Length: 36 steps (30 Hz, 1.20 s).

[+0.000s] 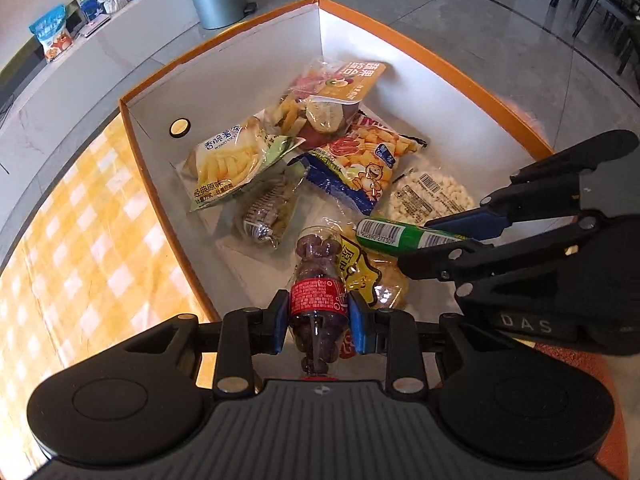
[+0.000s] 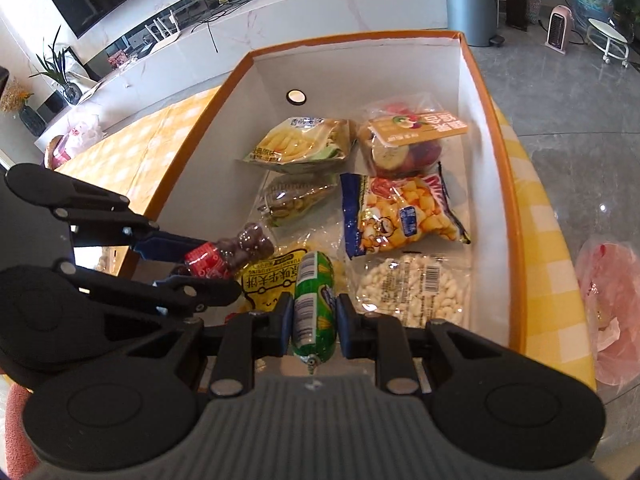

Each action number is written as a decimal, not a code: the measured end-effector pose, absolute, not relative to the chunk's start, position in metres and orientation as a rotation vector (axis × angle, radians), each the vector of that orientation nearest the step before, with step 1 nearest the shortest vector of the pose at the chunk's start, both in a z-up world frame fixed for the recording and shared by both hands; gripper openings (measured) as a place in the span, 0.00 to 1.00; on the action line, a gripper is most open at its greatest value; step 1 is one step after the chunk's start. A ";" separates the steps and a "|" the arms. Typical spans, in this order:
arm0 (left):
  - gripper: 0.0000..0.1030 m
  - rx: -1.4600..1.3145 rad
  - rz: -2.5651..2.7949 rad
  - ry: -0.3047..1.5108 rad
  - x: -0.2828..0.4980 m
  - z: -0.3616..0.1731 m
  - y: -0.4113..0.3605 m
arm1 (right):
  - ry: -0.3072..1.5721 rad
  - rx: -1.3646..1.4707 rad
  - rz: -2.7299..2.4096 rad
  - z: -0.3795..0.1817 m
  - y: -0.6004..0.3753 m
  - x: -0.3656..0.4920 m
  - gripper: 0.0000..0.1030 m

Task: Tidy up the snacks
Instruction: 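Carry the bottle and sausage over the orange box and open both tools, then withdraw both tools from the box back over the table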

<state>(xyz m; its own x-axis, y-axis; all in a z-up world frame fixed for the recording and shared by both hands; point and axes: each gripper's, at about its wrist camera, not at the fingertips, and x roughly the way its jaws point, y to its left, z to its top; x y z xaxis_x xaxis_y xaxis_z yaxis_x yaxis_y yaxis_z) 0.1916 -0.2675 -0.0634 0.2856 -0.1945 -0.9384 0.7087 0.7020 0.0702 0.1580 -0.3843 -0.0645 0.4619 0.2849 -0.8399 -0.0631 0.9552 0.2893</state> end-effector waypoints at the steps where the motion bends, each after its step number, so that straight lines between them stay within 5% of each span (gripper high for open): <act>1: 0.34 0.534 -0.648 1.132 0.192 -0.063 -0.266 | 1.073 0.239 0.215 -0.065 -0.385 0.159 0.20; 9: 0.50 0.430 -0.664 1.115 0.195 -0.051 -0.254 | 1.075 0.271 0.212 -0.064 -0.387 0.159 0.20; 25: 0.52 0.199 -0.534 0.909 0.166 -0.008 -0.175 | 1.100 0.278 0.264 -0.073 -0.338 0.169 0.20; 28: 0.54 0.197 -0.505 0.907 0.163 -0.009 -0.164 | 1.118 0.260 0.259 -0.075 -0.329 0.171 0.24; 31: 0.54 0.182 -0.492 0.918 0.160 -0.010 -0.152 | 1.115 0.233 0.246 -0.072 -0.323 0.170 0.37; 36: 0.54 0.157 -0.457 0.894 0.146 -0.006 -0.130 | 1.073 0.164 0.225 -0.057 -0.315 0.161 0.38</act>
<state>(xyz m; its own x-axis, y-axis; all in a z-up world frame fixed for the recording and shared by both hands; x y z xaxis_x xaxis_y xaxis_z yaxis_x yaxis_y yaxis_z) 0.1460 -0.1300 -0.0065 0.5379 -0.3179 -0.7808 0.4463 0.8931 -0.0562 0.1608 -0.3153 -0.0571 0.4582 0.2614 -0.8495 -0.1026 0.9650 0.2415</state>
